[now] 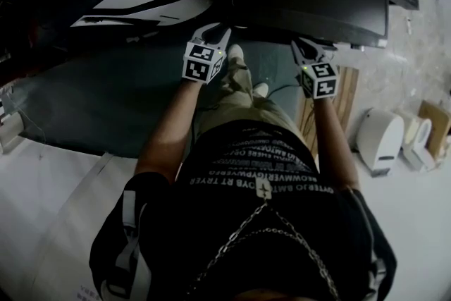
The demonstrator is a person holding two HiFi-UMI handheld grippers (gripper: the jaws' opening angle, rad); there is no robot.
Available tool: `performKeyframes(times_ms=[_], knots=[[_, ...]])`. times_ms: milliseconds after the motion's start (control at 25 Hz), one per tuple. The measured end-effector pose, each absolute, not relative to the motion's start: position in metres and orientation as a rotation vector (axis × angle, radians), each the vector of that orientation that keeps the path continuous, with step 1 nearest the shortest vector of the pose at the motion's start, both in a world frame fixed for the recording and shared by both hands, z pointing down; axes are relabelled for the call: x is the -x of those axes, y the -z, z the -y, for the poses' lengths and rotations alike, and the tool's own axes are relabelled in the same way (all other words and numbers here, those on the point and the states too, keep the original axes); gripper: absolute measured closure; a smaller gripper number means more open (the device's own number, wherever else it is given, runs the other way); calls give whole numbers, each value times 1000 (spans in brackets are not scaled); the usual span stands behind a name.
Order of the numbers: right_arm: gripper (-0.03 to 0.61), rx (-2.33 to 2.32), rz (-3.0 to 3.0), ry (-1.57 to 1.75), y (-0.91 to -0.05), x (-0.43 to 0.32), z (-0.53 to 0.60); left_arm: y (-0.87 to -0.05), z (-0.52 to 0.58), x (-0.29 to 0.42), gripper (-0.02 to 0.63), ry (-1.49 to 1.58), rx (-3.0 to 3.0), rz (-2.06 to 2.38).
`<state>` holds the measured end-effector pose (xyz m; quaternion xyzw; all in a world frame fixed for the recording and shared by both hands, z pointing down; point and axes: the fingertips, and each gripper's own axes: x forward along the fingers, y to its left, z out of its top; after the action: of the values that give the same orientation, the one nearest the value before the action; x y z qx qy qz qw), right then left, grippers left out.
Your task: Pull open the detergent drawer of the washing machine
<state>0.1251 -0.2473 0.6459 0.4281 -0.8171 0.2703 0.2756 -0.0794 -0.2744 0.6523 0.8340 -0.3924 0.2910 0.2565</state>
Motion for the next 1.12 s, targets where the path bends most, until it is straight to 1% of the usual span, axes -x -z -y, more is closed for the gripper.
performKeyframes(times_ms=[40, 80, 400, 600, 640, 1120], knots=[[502, -1139, 2195, -745, -651, -124, 248, -655, 276, 79, 544, -794, -2261, 1060], [450, -1126, 2194, -764, -656, -122, 248, -657, 278, 79, 538, -798, -2259, 1055], [446, -1090, 2166, -793, -672, -114, 253, -662, 286, 75, 508, -794, -2293, 984], [446, -1112, 2156, -808, -676, -116, 254, -664, 283, 67, 502, -818, -2302, 922], [446, -1113, 2156, -812, -676, -116, 254, -665, 283, 66, 489, -828, -2303, 919], [448, -1097, 2142, -804, -673, -114, 253, -664, 280, 67, 489, -859, -2250, 943]])
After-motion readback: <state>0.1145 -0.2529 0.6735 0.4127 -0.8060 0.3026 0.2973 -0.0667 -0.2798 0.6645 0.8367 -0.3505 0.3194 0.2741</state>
